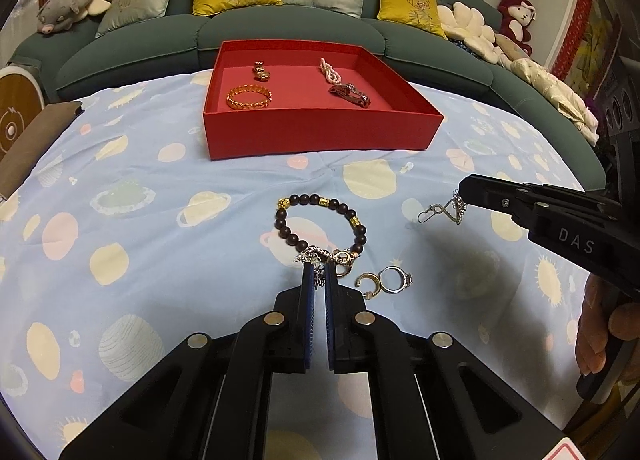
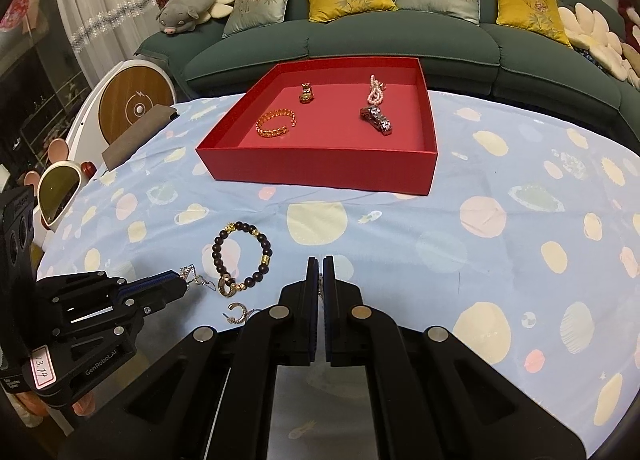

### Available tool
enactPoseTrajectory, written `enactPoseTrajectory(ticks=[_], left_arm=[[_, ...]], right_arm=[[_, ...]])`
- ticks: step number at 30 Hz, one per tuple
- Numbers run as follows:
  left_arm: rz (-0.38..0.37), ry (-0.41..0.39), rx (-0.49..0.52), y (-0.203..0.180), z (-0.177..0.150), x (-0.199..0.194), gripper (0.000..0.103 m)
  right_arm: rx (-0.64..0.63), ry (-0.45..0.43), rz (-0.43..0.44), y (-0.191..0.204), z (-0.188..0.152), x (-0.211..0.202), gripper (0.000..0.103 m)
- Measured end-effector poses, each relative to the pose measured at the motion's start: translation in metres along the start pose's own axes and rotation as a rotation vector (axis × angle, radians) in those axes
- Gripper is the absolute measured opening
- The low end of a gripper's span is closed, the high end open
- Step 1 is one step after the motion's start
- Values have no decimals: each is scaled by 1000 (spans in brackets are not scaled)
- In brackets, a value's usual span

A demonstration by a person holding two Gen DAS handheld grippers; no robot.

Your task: Organize jewelry

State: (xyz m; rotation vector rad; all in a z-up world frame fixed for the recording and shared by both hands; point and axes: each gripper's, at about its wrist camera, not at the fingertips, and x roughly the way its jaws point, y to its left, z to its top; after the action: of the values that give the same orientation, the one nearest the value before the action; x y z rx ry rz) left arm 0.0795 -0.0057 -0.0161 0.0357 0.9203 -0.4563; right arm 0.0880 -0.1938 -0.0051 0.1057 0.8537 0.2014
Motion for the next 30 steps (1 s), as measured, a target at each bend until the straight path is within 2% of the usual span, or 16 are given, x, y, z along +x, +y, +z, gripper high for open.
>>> enactPoseTrajectory(ticks=[17, 24, 30], left_arm=[[-25, -60, -47, -8, 40, -16, 3], [-45, -78, -49, -2, 84, -11, 3], [7, -126, -10, 1, 132, 8, 3]], right_arm=[[15, -66, 0, -5, 21, -16, 1], [3, -135, -13, -10, 66, -22, 1], [25, -162, -13, -15, 113, 2, 1]])
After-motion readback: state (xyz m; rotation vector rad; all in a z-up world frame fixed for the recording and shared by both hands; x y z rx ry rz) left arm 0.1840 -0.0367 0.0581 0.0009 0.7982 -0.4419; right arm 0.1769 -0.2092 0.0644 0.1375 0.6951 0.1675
